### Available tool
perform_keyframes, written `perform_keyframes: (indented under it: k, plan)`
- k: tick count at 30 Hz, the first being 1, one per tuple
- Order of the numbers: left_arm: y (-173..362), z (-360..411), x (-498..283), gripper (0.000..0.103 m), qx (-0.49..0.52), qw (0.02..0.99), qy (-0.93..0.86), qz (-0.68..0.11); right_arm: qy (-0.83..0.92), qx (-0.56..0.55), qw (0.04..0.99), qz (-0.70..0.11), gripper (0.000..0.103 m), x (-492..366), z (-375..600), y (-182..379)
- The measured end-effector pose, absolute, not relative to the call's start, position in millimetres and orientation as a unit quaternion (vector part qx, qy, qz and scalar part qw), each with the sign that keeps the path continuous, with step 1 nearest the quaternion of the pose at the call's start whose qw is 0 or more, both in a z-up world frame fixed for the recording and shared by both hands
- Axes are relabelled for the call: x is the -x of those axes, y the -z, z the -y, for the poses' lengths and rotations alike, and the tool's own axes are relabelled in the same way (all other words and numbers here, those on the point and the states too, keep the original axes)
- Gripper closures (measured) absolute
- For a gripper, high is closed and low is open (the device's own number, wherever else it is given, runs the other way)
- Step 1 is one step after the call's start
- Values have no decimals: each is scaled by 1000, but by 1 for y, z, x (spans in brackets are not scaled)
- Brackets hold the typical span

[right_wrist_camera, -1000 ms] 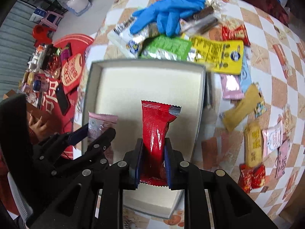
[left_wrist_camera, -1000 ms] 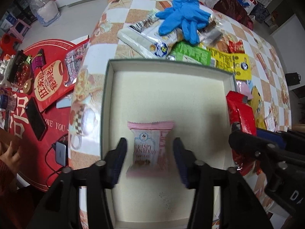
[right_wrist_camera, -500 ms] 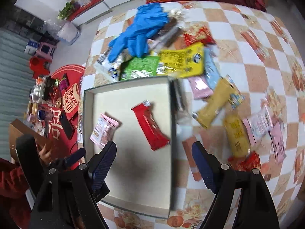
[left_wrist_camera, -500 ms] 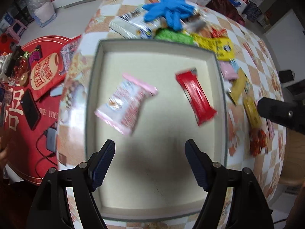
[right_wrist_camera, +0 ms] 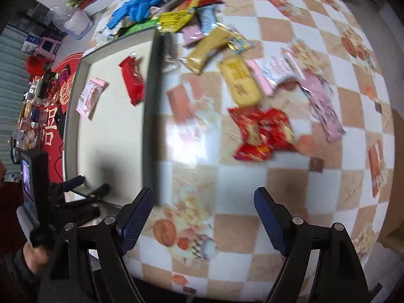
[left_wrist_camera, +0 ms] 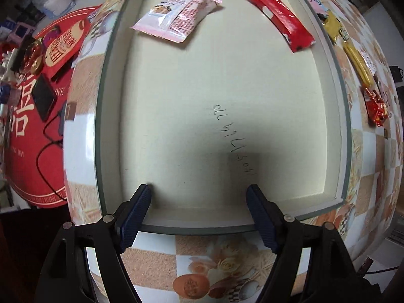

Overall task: Organize snacks
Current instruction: 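Move both open tools back over the snack pile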

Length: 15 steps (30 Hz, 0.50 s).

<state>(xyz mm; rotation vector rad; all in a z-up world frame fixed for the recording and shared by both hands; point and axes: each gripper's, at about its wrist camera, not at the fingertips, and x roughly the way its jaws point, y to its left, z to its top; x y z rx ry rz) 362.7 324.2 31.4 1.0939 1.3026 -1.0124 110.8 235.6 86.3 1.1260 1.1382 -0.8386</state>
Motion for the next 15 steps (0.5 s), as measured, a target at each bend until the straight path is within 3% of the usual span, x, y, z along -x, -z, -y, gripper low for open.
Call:
perform_keyframes:
  k: [5, 15]
  plan:
    - [-29, -348, -362, 13, -469, 551, 425, -543, 387, -534, 578, -481, 20, -54, -257, -71]
    - [-38, -390, -351, 12, -477, 556, 421, -534, 387, -554, 570, -467, 20, -14, -273, -63]
